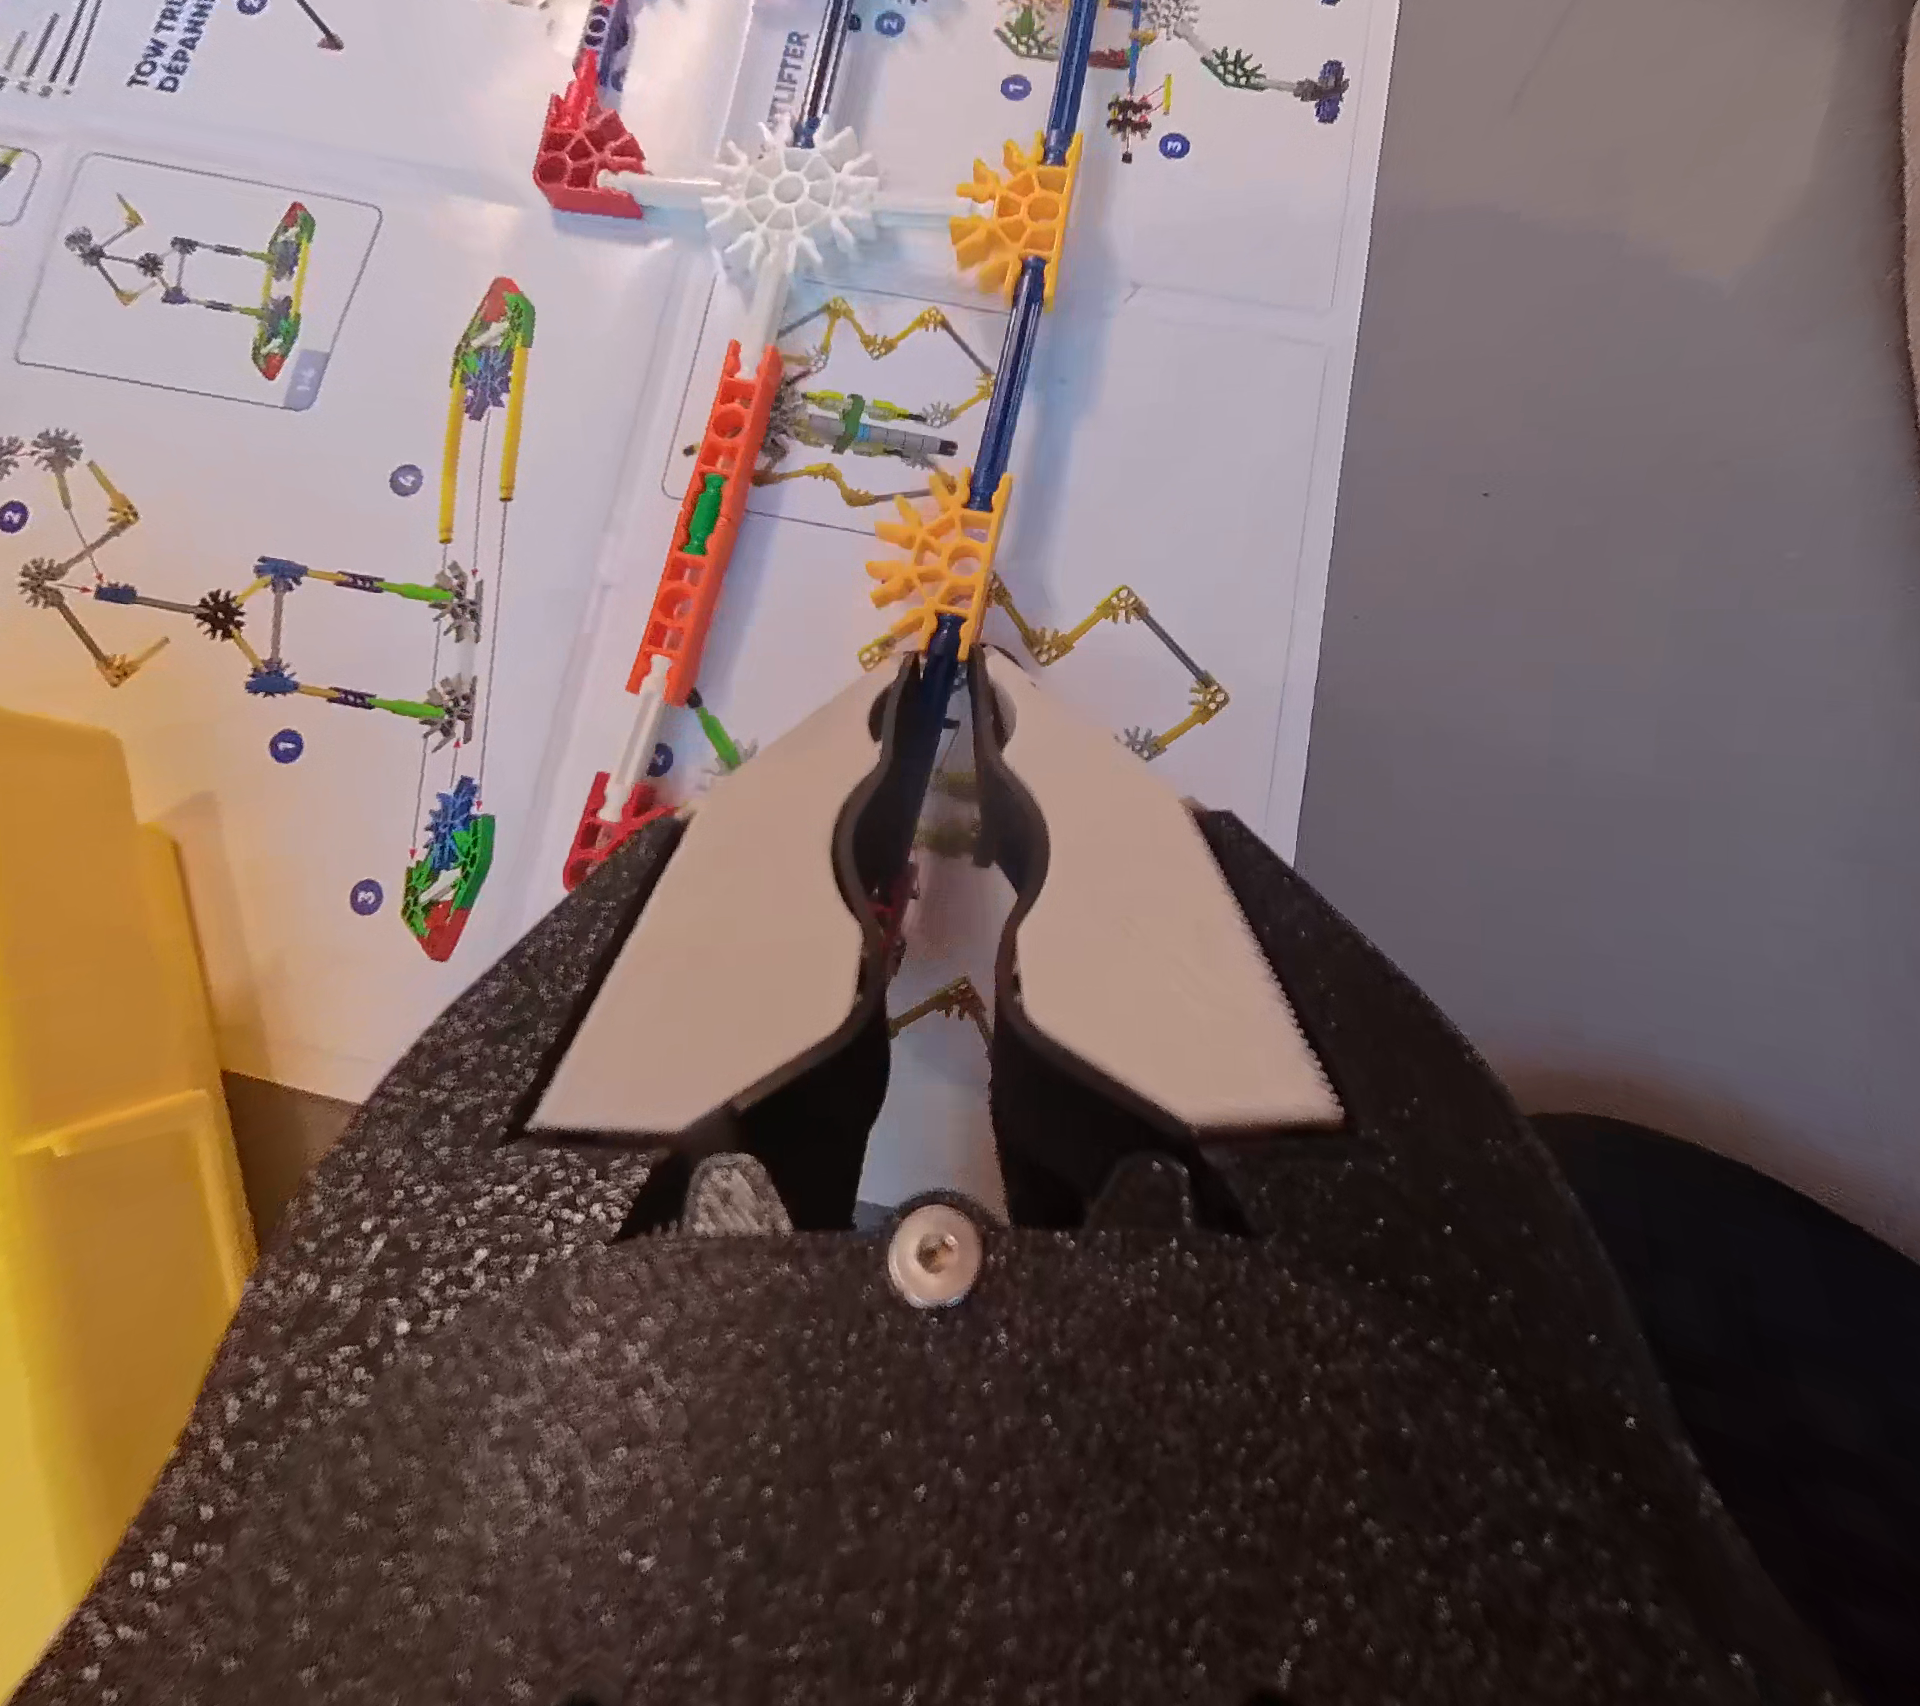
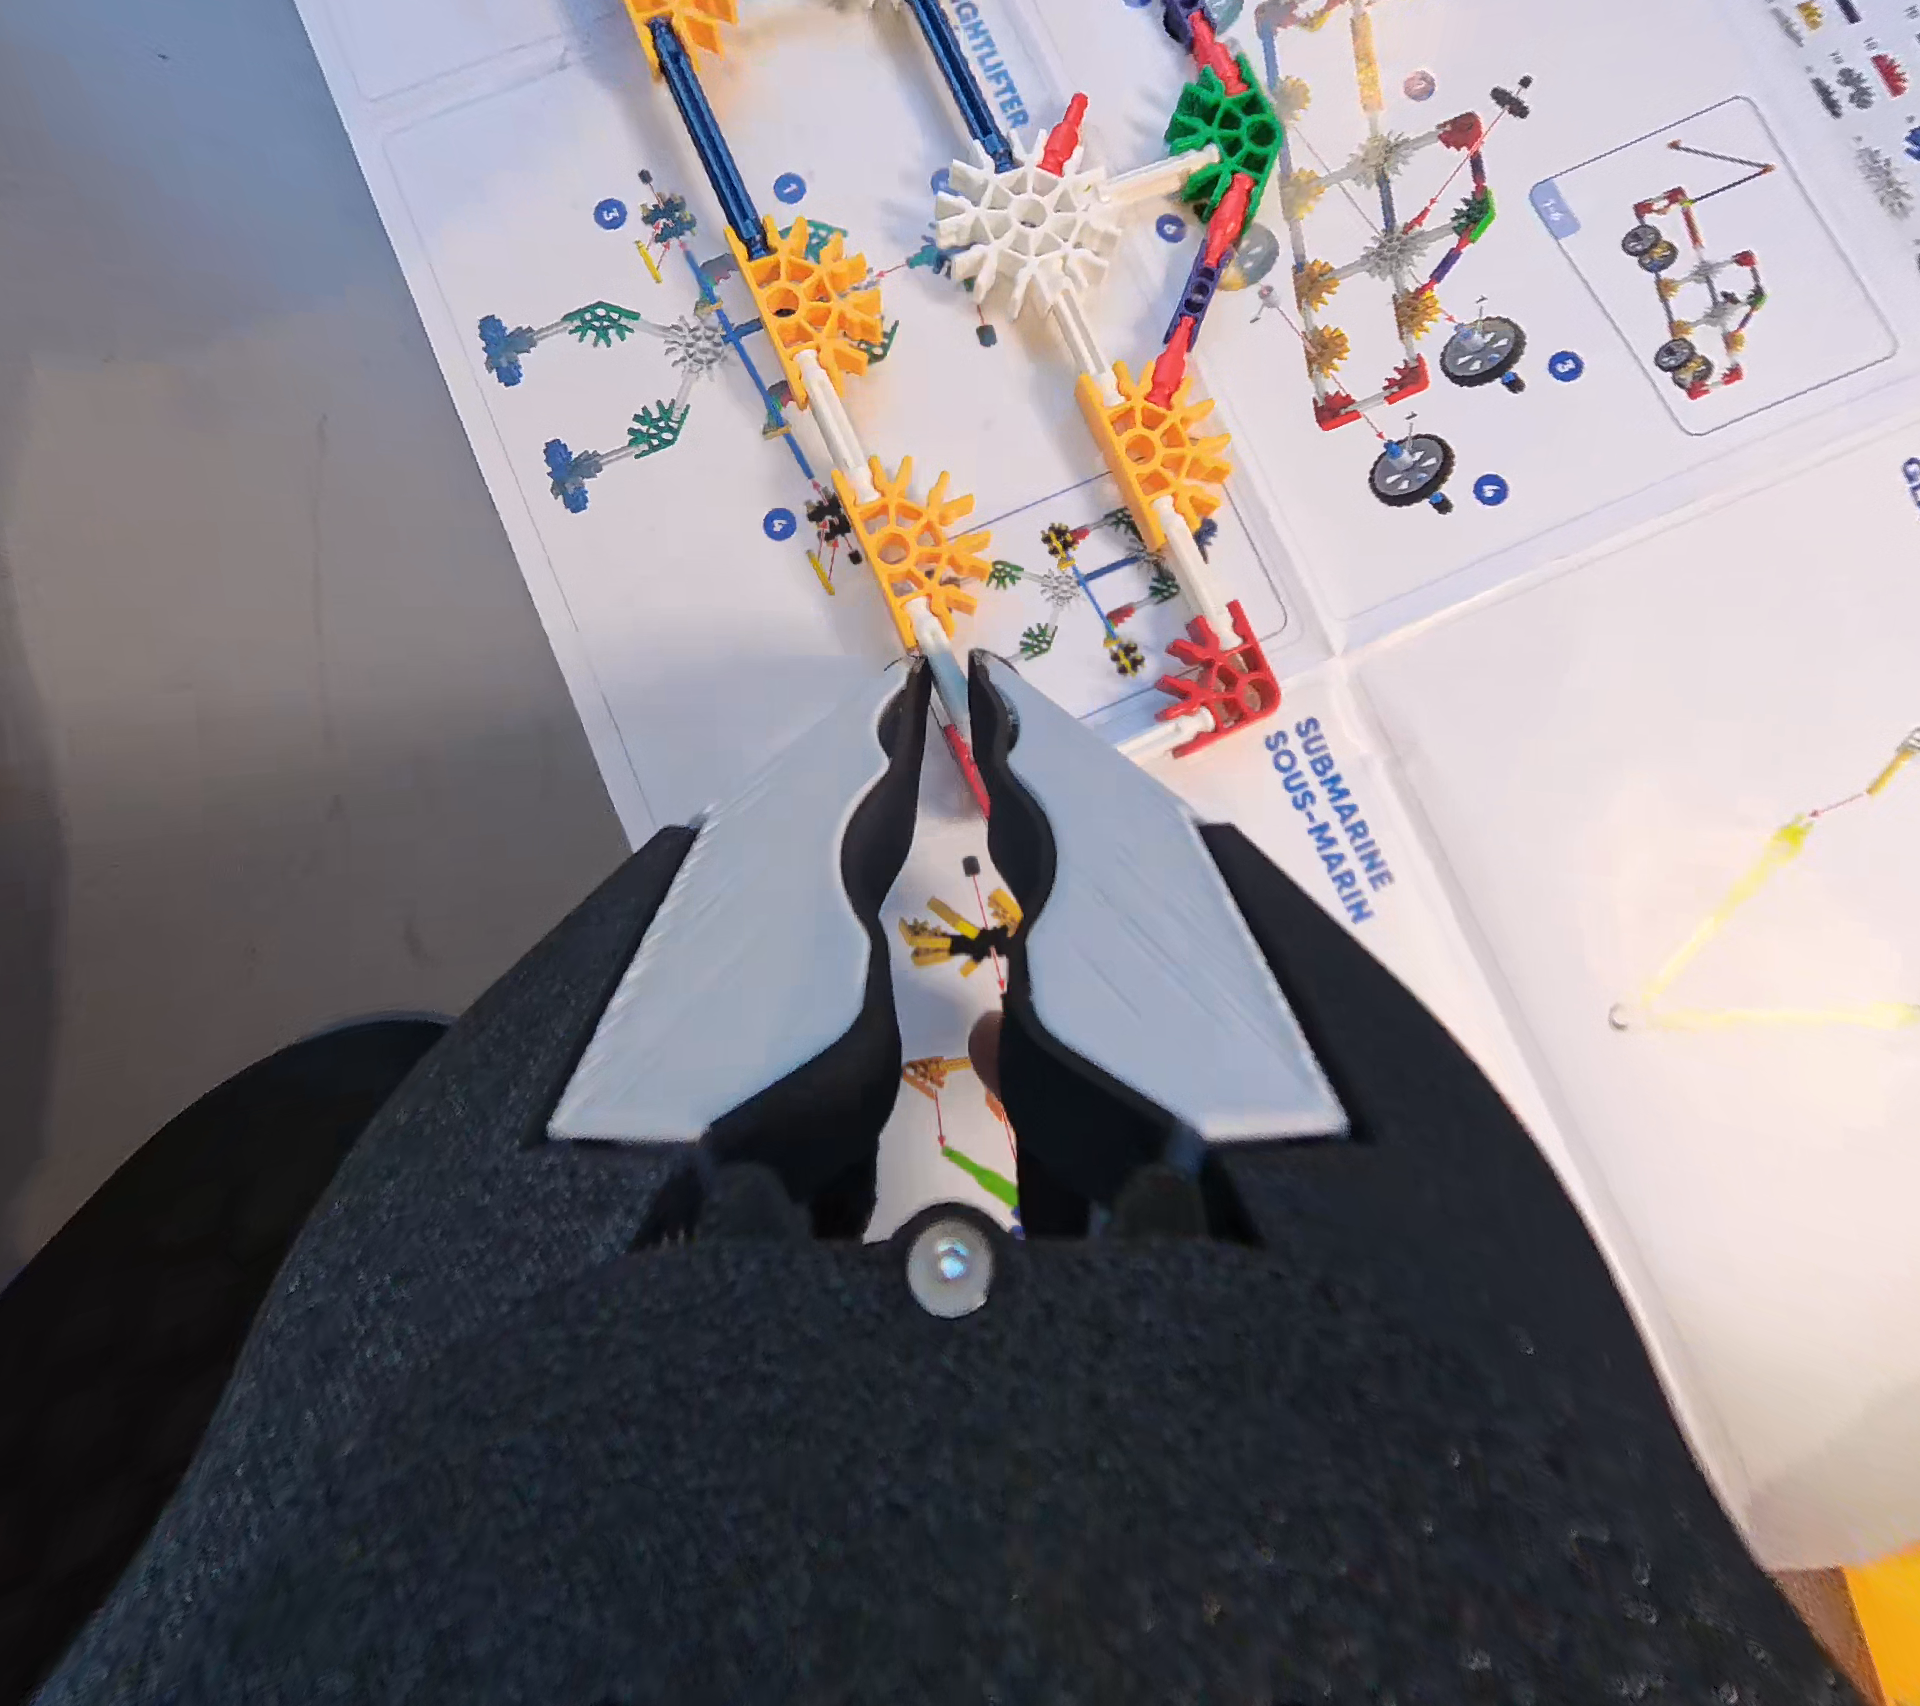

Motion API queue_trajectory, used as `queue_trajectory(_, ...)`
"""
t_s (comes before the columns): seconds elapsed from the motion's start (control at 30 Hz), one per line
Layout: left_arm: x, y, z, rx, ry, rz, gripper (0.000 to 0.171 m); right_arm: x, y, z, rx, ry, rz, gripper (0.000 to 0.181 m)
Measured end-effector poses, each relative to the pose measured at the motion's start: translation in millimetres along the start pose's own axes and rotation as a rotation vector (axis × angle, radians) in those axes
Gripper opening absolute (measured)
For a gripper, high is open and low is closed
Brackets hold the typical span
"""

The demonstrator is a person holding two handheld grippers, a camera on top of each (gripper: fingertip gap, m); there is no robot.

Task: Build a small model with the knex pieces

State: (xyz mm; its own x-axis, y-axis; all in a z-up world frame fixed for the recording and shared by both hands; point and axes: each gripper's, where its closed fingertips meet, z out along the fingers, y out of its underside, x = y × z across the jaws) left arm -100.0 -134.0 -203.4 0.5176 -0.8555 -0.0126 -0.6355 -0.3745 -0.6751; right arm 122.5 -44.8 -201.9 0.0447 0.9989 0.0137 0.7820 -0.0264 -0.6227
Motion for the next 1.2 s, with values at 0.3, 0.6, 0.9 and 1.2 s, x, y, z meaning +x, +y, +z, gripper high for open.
queue_trajectory(0.3,12,-4,11,0.001,0.052,0.036,0.009,-9,17,-8,-0.046,-0.042,-0.010,0.006)
queue_trajectory(0.6,19,-5,15,0.007,0.083,0.059,0.009,-21,26,-11,-0.051,-0.106,-0.003,0.006)
queue_trajectory(0.9,29,-8,15,0.016,0.137,0.065,0.006,-19,27,-14,-0.033,-0.102,0.004,0.006)
queue_trajectory(1.2,32,-8,13,0.029,0.169,0.039,0.001,-12,25,-11,-0.011,-0.075,-0.001,0.007)
